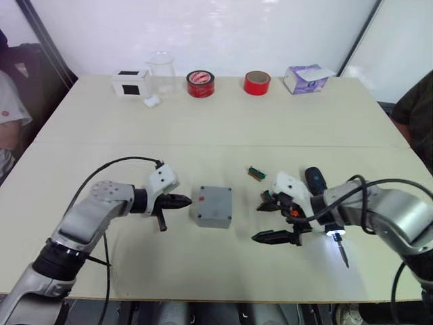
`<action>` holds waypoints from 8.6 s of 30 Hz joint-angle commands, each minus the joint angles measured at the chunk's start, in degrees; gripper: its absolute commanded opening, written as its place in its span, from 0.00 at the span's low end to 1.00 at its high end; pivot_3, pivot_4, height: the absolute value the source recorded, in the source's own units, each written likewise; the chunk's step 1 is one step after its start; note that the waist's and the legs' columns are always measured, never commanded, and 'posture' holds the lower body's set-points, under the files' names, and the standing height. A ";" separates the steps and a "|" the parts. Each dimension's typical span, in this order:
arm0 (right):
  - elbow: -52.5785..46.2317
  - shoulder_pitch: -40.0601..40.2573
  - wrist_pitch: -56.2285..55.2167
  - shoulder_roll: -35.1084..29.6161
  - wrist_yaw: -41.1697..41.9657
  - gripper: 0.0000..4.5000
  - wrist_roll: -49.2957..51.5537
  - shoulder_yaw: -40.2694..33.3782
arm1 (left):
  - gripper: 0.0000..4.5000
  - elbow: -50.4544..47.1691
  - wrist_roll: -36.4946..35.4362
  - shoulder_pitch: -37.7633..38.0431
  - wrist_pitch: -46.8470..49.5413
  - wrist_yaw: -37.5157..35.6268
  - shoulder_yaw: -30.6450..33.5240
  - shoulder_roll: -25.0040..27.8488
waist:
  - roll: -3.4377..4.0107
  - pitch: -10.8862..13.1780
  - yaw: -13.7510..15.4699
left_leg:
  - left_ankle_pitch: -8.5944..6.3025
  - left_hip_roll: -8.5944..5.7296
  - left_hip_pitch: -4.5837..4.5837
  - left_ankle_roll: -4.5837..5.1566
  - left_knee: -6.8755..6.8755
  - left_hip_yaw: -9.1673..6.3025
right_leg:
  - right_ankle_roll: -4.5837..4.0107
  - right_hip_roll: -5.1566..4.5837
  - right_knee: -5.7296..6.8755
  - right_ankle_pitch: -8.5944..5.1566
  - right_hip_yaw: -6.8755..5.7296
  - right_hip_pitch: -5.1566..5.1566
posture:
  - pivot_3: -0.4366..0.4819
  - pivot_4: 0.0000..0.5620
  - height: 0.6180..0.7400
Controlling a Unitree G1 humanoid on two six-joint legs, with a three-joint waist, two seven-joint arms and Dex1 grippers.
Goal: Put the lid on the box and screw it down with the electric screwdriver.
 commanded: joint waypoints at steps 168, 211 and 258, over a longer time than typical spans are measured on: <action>43.92 -10.63 -30.67 20.08 0.22 0.22 -25.20 -9.43 | 0.00 -10.37 -15.69 -2.31 11.22 -1.06 10.92 0.26 | -0.05 -0.03 -0.21 | 0.04 0.03 0.15 -0.07 0.48 0.00 | 0.01 0.18 0.74 0.02 -0.03 0.08 | 0.48 0.27 1.00; 5.85 -2.05 -10.04 19.29 -2.83 0.02 -11.92 -14.74 | 0.00 -10.04 -16.54 -0.14 11.25 -2.90 12.35 3.71 | -0.04 -0.03 -0.10 | 0.04 0.04 0.15 -0.06 0.47 -0.05 | 0.00 0.14 0.75 0.02 -0.03 0.07 | 0.48 0.27 1.00; 6.35 3.04 -14.71 22.07 -7.82 0.02 -14.97 -5.29 | 0.00 -11.55 -18.52 -2.11 13.41 -0.43 10.89 3.12 | -0.05 -0.03 -0.15 | 0.04 0.04 0.16 -0.07 0.48 -0.04 | -0.01 0.17 0.73 0.02 -0.03 0.07 | 0.48 0.27 1.00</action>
